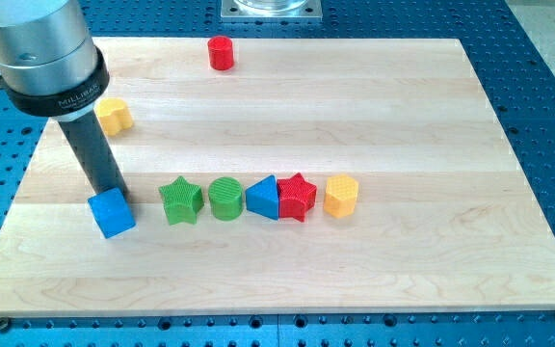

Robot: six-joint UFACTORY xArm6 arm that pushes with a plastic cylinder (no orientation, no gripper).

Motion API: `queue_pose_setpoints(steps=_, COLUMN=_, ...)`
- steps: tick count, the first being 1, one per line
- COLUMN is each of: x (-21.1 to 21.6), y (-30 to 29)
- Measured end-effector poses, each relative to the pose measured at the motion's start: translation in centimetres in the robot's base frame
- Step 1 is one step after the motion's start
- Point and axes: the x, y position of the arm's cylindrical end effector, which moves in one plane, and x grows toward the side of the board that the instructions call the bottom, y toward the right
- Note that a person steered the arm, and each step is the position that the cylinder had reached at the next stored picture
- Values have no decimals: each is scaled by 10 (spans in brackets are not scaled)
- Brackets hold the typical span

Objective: Move the cube heart to the left of the green blocks

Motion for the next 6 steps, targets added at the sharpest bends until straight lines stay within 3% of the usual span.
queue_pose_setpoints(steps=1, x=43, y=-69)
queue_pose_setpoints(steps=2, x=77, y=-46)
queue_pose_setpoints(steps=6, x=21, y=-18)
